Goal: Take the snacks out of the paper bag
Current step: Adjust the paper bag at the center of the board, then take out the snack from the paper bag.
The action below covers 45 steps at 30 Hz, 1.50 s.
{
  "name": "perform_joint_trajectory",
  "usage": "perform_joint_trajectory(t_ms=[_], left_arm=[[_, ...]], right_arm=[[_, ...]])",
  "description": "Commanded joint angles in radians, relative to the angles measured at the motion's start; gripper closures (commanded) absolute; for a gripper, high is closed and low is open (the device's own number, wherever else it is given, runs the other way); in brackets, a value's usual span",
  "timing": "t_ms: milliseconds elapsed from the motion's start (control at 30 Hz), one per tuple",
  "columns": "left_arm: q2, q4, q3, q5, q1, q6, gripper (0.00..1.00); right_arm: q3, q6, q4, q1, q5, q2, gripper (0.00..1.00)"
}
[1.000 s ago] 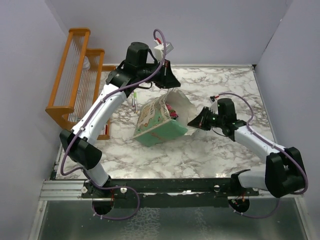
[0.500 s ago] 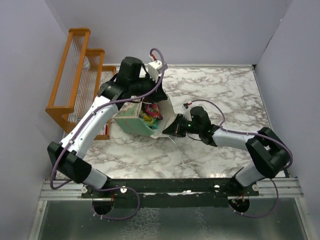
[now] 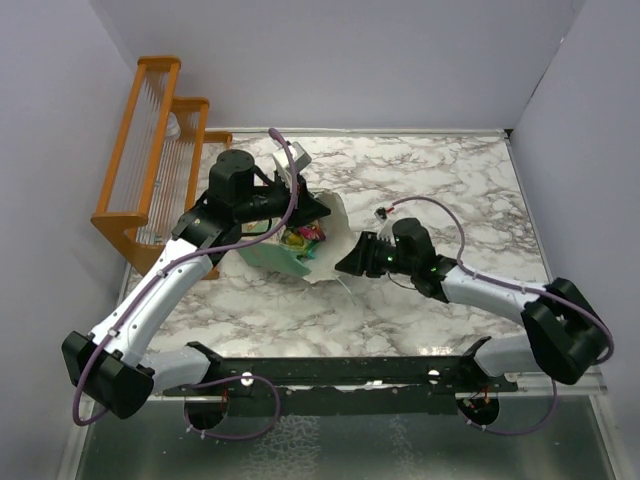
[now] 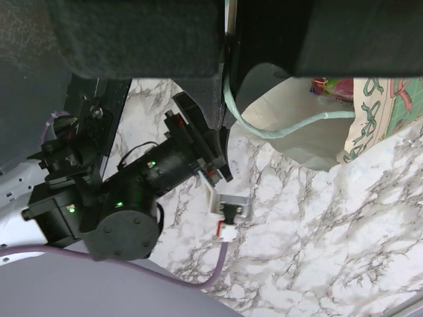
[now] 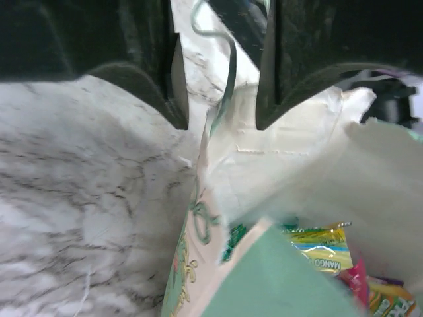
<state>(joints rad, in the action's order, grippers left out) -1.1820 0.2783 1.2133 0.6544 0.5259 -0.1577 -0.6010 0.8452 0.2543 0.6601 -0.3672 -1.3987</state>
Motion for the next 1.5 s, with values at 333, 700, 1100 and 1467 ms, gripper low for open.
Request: perform_joint_trajectory(t_ms=[333,700,1100,1467], left_arm=[[0.021,-0.105,-0.060,-0.029,0.004,-0.095,1.00],[0.041,-0.164,-0.044,-0.029,0.004,-0.120,1.00],[0.098,-0.211,-0.107,-0.105,0.005,-0.193,1.00],[0.077,-0.198,-0.107,-0.134,0.005,-0.212,1.00]], right_arm=[[0.007,-0.634,-0.100,0.015,0.100,0.401,0.30],[0.064,-1.101,0.337,0.148,-0.011,0.330,0.24],[0.025,-1.648,0.422,0.195,-0.049,0.086,0.27],[-0.040,-1.791,0.418,0.222,0.053,-0.092,0.41]])
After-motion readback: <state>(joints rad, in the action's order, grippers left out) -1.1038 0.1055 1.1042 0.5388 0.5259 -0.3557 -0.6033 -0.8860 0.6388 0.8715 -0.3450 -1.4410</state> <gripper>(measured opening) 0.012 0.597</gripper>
